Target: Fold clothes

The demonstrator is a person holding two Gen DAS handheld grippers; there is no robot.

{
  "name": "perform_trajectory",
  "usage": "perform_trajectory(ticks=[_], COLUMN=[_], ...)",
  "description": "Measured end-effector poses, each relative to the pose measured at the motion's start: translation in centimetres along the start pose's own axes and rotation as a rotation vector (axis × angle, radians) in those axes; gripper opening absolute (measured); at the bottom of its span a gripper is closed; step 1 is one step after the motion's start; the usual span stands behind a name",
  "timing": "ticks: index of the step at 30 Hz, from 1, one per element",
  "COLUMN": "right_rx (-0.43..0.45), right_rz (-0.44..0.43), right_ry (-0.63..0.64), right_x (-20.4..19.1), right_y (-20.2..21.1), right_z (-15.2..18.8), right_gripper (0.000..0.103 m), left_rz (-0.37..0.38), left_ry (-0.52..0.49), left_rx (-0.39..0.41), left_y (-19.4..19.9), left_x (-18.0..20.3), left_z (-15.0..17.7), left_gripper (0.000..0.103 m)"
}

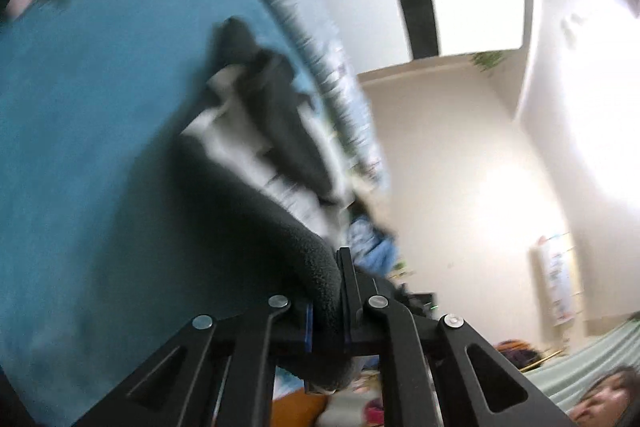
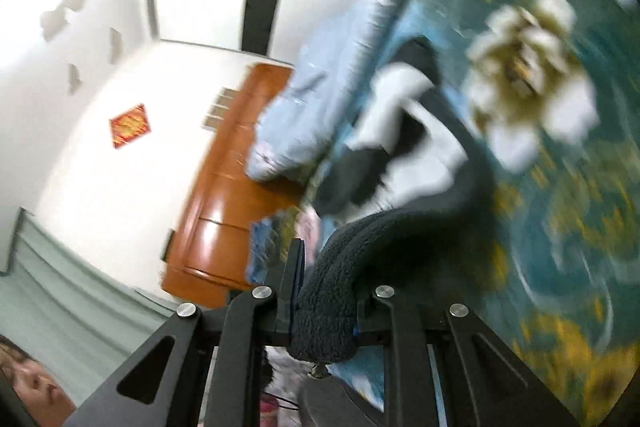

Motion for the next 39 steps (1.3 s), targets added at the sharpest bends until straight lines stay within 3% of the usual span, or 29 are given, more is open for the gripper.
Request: perform_trajectory(ticks=[3, 7, 11, 16, 20, 22, 25, 26, 27, 29, 30, 34, 39], right_rx=[0.034, 0.037, 0.044, 0.022, -0.004, -0.019, -0.019, -0.017, -0.017, -0.007, -0.001, 0.013, -0.040], right_rz=[-0.032, 0.038, 0.118, 0.226, 0.304, 0.331, 0.327, 0.319, 0.310, 0.294, 0.286, 0.353, 0.402], right_ry=[-0.002, -0.032, -0.120, -0.210, -0.260, -0.278, -0.260, -0.244, -0.220, -0.147, -0.104, 0.027, 0.014], right_x=[-0.1, 1.5, 5.4, 10.0, 13.0, 14.3, 14.2, 13.9, 13.4, 11.7, 10.7, 8.5, 9.5], right_y=[-1.7, -5.3, -9.0, -13.3, -15.5, -16.4, -16.6, -16.5, -16.4, -15.7, -15.2, -13.1, -11.8], right_z=[-3.7, -8.8, -14.2, -17.7, -18.4, -18.4, -18.7, -19.0, -19.2, -19.8, -20.1, -20.0, -17.5], right_gripper=[0.019, 0.019, 0.019, 0.019, 0.019, 0.020, 0.022, 0.023, 0.027, 0.037, 0.043, 0.045, 0.045], left_rz=[0.003, -0.011, -0.024, -0.043, -0.049, -0.026, 0.090, 0.127, 0.153, 0.179, 0.155, -0.061, -0.424], left_ry=[0.006, 0.040, 0.105, 0.211, 0.296, 0.342, 0.398, 0.400, 0.386, 0.329, 0.297, 0.167, -0.070], left_rx=[0.023, 0.031, 0.046, 0.071, 0.066, 0.058, 0.070, 0.083, 0.099, 0.130, 0.137, 0.112, 0.141], left_y=[-1.5, -4.1, -7.1, -10.6, -12.1, -12.5, -11.8, -11.4, -10.7, -9.2, -8.8, -9.6, -12.0], left_x=[2.4, 4.4, 4.8, 2.4, -1.3, -2.7, -3.3, -3.1, -2.8, -1.5, -0.8, 0.9, 1.6], left_z=[-4.2, -10.3, -16.4, -22.5, -25.1, -25.7, -26.3, -26.4, -26.5, -26.6, -26.5, -25.4, -24.1], left_gripper=[0.010, 0.010, 0.010, 0.010, 0.011, 0.018, 0.053, 0.071, 0.083, 0.090, 0.092, 0.092, 0.092])
Point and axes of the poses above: each gripper's, at about its wrist camera, not at the fingertips, and y roughly against the way its jaws point, x to its right, z to its underside, the point moved 4 cm from there along -y, roughly the way its jaws point, and after that the axes turned 14 degrees about y, right-handed, at the moved point
